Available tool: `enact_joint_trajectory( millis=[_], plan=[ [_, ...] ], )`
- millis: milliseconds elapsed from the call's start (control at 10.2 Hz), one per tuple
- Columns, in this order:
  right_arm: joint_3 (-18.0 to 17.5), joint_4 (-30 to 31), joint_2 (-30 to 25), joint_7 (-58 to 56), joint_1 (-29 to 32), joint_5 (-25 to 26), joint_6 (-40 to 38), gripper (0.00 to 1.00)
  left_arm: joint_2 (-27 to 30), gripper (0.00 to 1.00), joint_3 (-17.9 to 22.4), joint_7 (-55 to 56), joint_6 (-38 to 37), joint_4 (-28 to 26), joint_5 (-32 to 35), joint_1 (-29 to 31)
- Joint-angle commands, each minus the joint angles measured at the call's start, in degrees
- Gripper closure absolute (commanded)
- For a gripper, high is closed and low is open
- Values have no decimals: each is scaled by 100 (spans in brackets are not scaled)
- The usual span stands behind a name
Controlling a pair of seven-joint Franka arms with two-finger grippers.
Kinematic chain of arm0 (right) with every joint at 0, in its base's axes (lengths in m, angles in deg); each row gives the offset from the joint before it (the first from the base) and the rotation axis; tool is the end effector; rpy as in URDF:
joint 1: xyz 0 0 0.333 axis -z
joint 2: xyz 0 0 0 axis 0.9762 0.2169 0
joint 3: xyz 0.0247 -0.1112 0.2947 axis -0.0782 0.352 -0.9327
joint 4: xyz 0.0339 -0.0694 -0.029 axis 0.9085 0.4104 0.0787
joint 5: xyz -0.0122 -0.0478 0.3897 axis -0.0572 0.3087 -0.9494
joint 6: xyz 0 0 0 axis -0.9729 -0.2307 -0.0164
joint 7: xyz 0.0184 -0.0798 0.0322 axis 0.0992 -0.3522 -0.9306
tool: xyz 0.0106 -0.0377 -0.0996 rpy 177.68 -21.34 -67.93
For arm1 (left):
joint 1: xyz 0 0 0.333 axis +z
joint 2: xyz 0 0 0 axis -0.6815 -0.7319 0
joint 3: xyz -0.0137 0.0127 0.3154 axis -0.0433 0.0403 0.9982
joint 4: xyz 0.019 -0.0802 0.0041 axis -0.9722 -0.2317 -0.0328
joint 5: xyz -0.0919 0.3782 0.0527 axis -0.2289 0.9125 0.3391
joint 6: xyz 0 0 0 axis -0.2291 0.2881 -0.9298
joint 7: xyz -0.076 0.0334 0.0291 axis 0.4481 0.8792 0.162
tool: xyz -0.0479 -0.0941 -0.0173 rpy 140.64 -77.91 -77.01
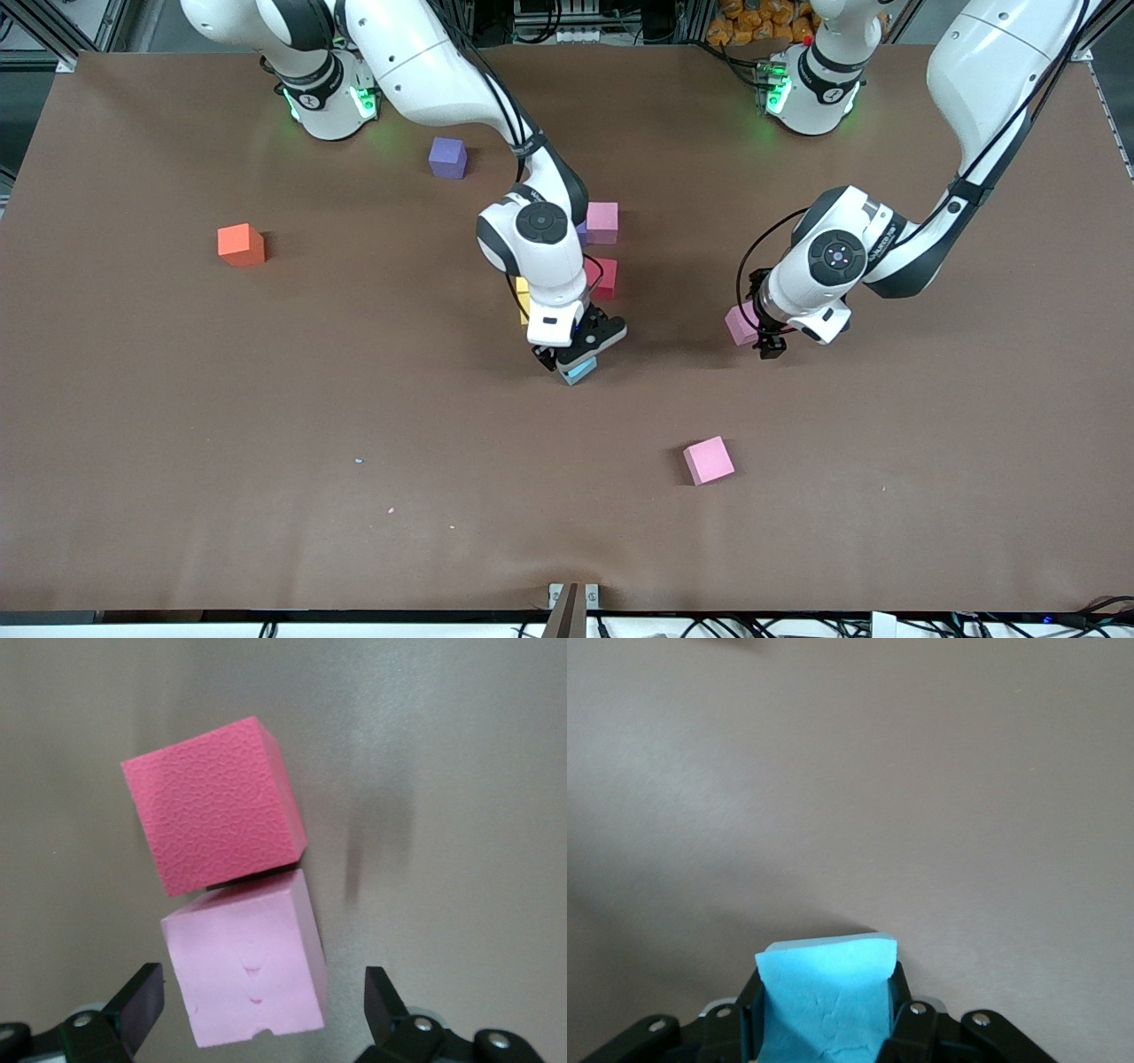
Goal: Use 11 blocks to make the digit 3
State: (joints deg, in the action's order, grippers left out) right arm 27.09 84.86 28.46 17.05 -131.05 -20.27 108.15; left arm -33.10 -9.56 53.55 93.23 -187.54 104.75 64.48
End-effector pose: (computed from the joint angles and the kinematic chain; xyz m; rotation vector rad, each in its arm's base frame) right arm 0.5581 0.5056 0.2186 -2.9391 -0.8007 -0.4881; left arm 0.5310 -0.2037 0.2238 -2.0975 -2.2407 0.1047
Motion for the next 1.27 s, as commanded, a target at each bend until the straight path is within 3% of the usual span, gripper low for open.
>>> enact_joint_trajectory(
  millis=[0, 195, 586, 684, 977, 1173],
  plan=[
    [-8, 119, -257, 12, 269, -407, -109, 100, 123, 0, -61, 99, 216, -267, -1, 80],
    [203, 356, -493, 432, 295, -408, -310, 100, 27, 0, -52, 99, 305, -277, 51, 80],
    [248, 1016, -899, 1318, 305, -408, -364, 100, -148, 0, -43, 99, 489, -285, 261, 28],
    [248, 1042, -934, 1618, 183, -399, -373, 100, -158, 7, -43, 99, 498, -277, 297, 45],
    [248, 1095, -952, 2129, -99, -399, -347, 100, -175, 42, -43, 99, 507, -277, 315, 10],
    [248, 1104, -943, 2175, -179, -382, -338, 100, -184, 51, -43, 82, 498, -189, 359, 19]
  ],
)
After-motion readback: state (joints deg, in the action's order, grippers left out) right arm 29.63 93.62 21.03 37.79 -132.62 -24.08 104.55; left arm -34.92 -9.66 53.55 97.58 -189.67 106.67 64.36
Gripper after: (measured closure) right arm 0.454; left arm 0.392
